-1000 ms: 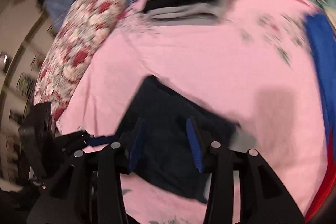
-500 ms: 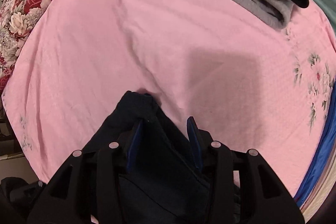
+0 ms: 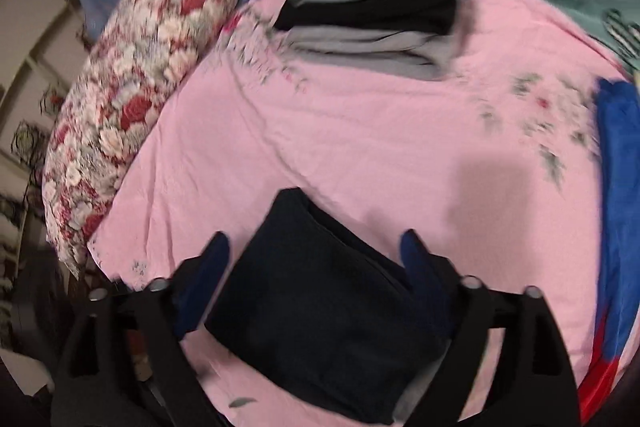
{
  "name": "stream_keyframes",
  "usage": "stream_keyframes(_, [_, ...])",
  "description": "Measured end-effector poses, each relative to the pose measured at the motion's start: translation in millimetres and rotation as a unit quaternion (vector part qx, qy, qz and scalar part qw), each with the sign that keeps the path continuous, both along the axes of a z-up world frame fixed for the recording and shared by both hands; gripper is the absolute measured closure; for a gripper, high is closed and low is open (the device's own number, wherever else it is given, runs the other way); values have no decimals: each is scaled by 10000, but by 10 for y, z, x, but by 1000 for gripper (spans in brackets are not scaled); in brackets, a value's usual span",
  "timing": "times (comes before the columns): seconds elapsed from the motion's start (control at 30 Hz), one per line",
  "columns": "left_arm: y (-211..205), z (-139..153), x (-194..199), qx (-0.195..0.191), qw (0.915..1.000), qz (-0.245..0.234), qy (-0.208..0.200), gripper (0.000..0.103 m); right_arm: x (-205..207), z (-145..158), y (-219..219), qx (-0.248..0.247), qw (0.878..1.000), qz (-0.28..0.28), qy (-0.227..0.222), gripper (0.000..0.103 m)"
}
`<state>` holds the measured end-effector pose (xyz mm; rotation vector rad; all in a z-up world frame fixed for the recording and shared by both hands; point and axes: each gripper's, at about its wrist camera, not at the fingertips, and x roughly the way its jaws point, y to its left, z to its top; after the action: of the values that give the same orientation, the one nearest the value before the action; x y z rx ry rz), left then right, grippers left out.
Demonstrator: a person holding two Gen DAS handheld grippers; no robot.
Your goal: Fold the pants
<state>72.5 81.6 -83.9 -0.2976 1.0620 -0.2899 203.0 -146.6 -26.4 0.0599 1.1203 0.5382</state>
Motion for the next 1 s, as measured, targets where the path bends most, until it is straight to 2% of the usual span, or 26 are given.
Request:
stream_keyframes(0.07, [58,-112,182,-172,9996,53,234,9,-251,-34,-261,59,9998,-184,-91,13])
stream_keyframes(0.17, [-3,-336,372,-460,9973,-81,562,9,-710,-287,-666,320,9966,-755,0,13])
stream_keyframes(0.2, [-46,-469,453,-662,9948,-231,734,9,-823,-399,-787,447,9946,-936,86,13])
stream_keyframes(0.3, [-216,-761,658,-967,9866,-440,1236,9,-1162,-779,-1107,973,9815,-1564,519,13])
stream_keyframes(0.37, [-271,-782,698,-987,9871,-489,1164,6,-1286,-962,-1274,1331,9699,-1868,822,13])
stream_keyframes(0.4, [-326,-793,719,-1112,9846,-603,1211,6,-1324,-1047,-1353,1512,9634,-1972,1004,13])
stream_keyframes(0.47, [-417,-796,727,-1315,9801,-725,1296,6,-1329,-1118,-1405,1716,9569,-2018,1194,13])
stream_keyframes(0.57, [-506,-790,725,-1107,9832,-762,1235,6,-1257,-1104,-1383,1922,9548,-1865,1289,13])
stream_keyframes(0.67, [-517,-773,763,-1168,9819,-771,1275,5,-1071,-1122,-1307,1870,9562,-1830,1314,13])
stream_keyframes(0.83, [-535,-790,873,-1225,9799,-867,1314,2,-800,-1323,-1228,1711,9579,-1701,1554,13])
stream_keyframes(0.97, [-588,-779,893,-1050,9817,-956,1266,2,-600,-1407,-1120,1874,9594,-1403,1576,11])
stream_keyframes(1.0, [-617,-771,900,-989,9825,-950,1257,2,-530,-1450,-1079,2063,9557,-1307,1643,8])
